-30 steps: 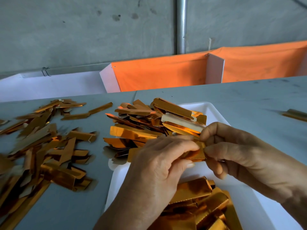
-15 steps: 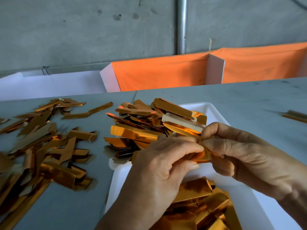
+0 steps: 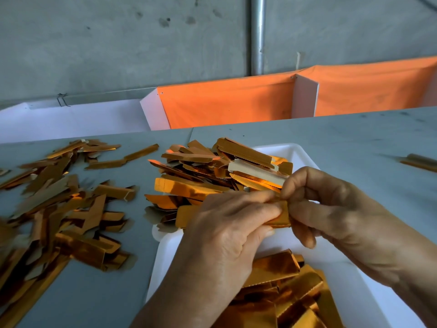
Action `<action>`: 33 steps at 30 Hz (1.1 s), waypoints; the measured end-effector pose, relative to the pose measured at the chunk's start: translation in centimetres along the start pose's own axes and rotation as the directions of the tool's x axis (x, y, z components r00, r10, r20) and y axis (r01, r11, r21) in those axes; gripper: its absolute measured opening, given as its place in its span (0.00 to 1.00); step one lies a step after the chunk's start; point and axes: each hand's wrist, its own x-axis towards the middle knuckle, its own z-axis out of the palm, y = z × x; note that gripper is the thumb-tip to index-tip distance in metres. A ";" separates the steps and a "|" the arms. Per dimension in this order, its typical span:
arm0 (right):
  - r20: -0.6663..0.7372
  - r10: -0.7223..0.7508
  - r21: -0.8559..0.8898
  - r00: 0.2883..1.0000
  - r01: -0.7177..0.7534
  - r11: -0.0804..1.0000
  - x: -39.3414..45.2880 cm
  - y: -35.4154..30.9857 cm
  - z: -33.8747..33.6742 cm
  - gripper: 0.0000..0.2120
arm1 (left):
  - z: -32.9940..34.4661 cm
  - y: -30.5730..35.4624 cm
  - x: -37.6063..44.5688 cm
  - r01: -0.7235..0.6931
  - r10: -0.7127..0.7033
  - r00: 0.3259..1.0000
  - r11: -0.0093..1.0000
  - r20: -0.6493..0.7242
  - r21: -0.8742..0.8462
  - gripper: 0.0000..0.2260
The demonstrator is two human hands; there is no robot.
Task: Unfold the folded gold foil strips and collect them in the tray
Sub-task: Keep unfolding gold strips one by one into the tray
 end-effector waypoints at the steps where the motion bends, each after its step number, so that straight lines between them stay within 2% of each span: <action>1: 0.015 0.002 0.043 1.000 -0.002 0.999 0.0 0.0 -0.1 0.06 | 0.0 -0.1 0.0 -0.013 0.012 1.000 1.000 -0.005 -0.014 0.12; 5: 0.159 0.051 0.372 0.986 -0.107 0.922 0.1 0.1 -0.6 0.07 | -0.3 -0.3 -0.2 0.042 -0.045 0.999 0.968 -0.007 -0.246 0.13; 7: 0.243 0.031 0.477 0.970 -0.147 0.867 0.3 0.4 -0.8 0.12 | -0.4 -0.2 -0.2 0.061 -0.057 0.998 0.939 0.022 -0.337 0.13; 9: 0.291 0.016 0.525 0.957 -0.173 0.833 0.4 0.6 -0.9 0.12 | -0.5 -0.2 -0.1 0.062 -0.050 0.998 0.921 0.040 -0.384 0.14; 14: 0.370 -0.005 0.558 0.929 -0.217 0.801 0.5 0.8 -0.8 0.09 | -0.5 -0.1 -0.1 0.073 -0.055 0.997 0.872 0.052 -0.483 0.14; 19: 0.191 0.036 0.470 0.981 -0.124 0.874 0.6 1.0 -0.3 0.15 | -0.3 -0.3 -0.2 0.120 -0.107 0.993 0.847 0.055 -0.518 0.15; 24: 0.254 0.063 0.613 0.965 -0.211 0.761 0.5 1.0 0.3 0.14 | -0.5 -0.5 -0.3 0.232 -0.194 0.973 0.763 0.129 -0.603 0.14; 27: 0.250 0.060 0.582 0.966 -0.199 0.789 0.5 0.7 0.3 0.15 | -0.5 -0.4 -0.2 0.213 -0.176 0.977 0.763 0.121 -0.610 0.13; 31: 0.235 0.068 0.552 0.970 -0.191 0.812 0.4 0.6 0.2 0.17 | -0.6 -0.4 -0.2 0.298 -0.222 0.954 0.605 0.203 -0.738 0.12; 33: 0.220 0.063 0.545 0.973 -0.177 0.820 0.4 0.5 0.3 0.17 | -0.6 -0.4 -0.3 0.274 -0.211 0.961 0.637 0.179 -0.720 0.11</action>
